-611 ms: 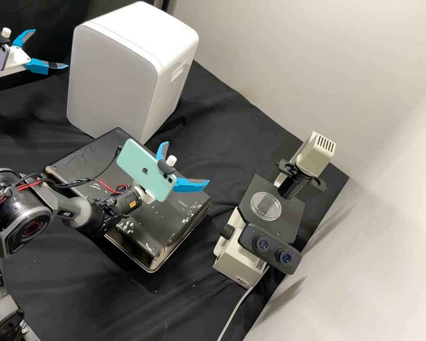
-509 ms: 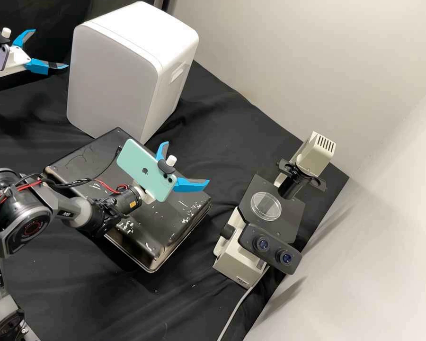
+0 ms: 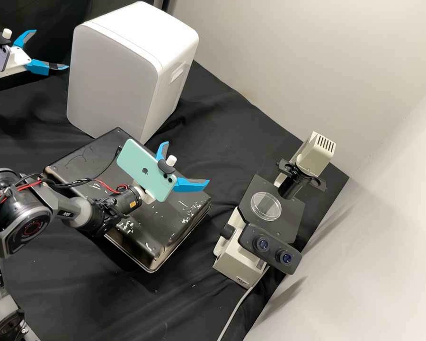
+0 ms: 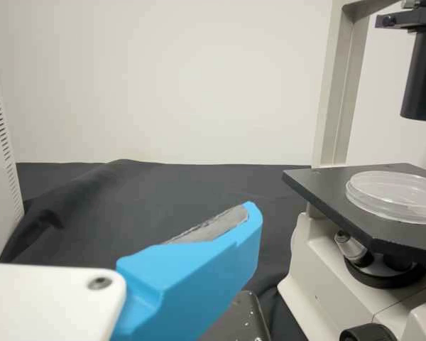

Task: Place the petri dish on the bench

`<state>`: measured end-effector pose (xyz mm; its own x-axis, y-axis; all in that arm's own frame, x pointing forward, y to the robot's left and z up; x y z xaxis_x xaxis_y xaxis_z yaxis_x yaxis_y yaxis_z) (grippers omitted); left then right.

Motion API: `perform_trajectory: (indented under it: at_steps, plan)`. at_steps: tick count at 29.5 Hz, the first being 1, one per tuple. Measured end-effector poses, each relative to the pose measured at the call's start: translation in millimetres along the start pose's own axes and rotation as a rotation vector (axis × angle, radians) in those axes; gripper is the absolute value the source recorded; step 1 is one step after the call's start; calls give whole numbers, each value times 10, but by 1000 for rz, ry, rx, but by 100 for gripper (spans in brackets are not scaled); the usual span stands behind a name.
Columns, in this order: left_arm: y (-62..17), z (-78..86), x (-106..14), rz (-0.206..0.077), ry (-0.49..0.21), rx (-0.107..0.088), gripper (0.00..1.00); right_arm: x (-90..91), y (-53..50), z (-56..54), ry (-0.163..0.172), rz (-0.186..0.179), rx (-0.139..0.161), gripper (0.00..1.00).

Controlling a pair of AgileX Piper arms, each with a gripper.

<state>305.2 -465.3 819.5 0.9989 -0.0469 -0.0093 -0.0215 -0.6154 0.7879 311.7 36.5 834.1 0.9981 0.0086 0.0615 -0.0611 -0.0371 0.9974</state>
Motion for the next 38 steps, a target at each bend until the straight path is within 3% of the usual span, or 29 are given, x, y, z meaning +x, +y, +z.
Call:
perform_trajectory:
  at_steps: [5, 8, 11, 15, 19, 25, 27, 32, 38]
  plan:
    - [-22, 109, -49, -10, -39, 2, 100, 0, 0, 0, 0, 0, 0, 100]
    - [7, 205, -130, -5, -84, 13, 100, 0, 0, 0, 0, 0, 0, 100]
    - [36, 305, -230, 15, -148, 26, 100, 0, 0, 0, 0, 0, 0, 100]
    - [-26, 429, -385, 42, -261, 45, 100, 0, 0, 0, 0, 0, 0, 100]
    - [-183, 580, -583, 5, -390, 77, 100, 0, 0, 0, 0, 0, 0, 100]
    - [-369, 719, -867, -54, -530, 99, 100, 0, 0, 0, 0, 0, 0, 100]
    - [-397, 735, -940, -69, -548, 99, 100, 0, 0, 0, 0, 0, 0, 100]
    - [-404, 773, -1105, -74, -607, 115, 100, 0, 0, 0, 0, 0, 0, 100]
    - [-377, 789, -1285, -61, -670, 138, 100, 0, 0, 0, 0, 0, 0, 100]
